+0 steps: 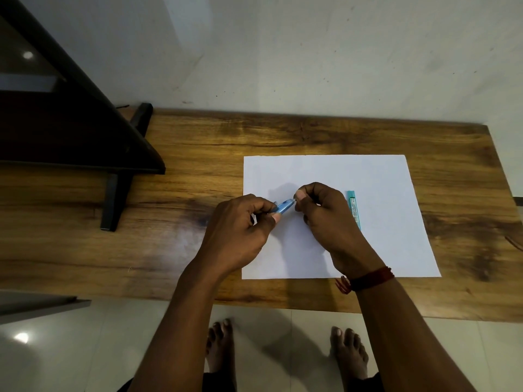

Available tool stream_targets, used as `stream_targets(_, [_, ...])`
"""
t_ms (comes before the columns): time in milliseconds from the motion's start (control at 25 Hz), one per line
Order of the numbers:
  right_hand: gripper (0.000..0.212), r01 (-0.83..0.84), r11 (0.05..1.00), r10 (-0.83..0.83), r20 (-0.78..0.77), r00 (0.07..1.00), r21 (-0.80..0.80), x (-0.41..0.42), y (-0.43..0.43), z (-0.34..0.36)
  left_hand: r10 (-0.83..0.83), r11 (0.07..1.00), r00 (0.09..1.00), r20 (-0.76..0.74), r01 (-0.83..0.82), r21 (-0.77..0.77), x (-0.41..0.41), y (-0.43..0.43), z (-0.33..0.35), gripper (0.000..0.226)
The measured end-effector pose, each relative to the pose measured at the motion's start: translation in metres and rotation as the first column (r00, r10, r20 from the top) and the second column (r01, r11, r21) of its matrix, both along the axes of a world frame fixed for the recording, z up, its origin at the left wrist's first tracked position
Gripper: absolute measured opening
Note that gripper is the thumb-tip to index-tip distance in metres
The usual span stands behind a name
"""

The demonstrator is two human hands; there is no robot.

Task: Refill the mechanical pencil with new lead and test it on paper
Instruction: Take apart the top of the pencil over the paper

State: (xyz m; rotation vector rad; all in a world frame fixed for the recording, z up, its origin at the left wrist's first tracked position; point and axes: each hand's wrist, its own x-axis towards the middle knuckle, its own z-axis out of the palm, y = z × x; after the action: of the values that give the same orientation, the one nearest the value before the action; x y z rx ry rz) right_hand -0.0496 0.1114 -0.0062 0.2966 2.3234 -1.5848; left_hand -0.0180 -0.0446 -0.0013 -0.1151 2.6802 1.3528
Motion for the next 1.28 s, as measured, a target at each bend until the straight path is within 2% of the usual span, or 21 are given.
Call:
stream_targets(160, [0.018,0.037,0.999,-0.036,-0.04,0.999,0.01,0.0001,0.0001,0.0008,0.015,1.0,1.0,0.001,-0.015,-0.011,0.0002,-0.0006,-0.0008,0.018])
stream_targets(280, [0.008,0.099,0.991,-0.102,-0.031,0.994,-0.09,-0.0008,0.0021,0.0036,0.019,1.0,1.0,0.0,-0.019,-0.007,0.0002,-0.0009,-0.0013,0.019])
stream_targets(560, [0.02,0.078,0.988,-0.086,-0.056,0.995,-0.13,-0.0017,0.0059,0.007,-0.001,0.999,1.0,-0.005,0.001,-0.045,0.0005,0.0023,-0.0017,0.019])
stream_targets(840, [0.044,-0.051,0.997,0.06,-0.164,0.985,0.054,0.0022,0.0025,0.0008,-0.03,0.998,1.0,-0.007,0.029,-0.06,0.0009,0.0031,-0.0016,0.016])
stream_targets(1280, [0.057,-0.087,0.977,0.137,-0.261,0.955,0.195,0.0067,-0.0015,-0.0003,0.0,0.998,1.0,0.019,0.001,-0.058,0.0011,0.0053,-0.0021,0.016])
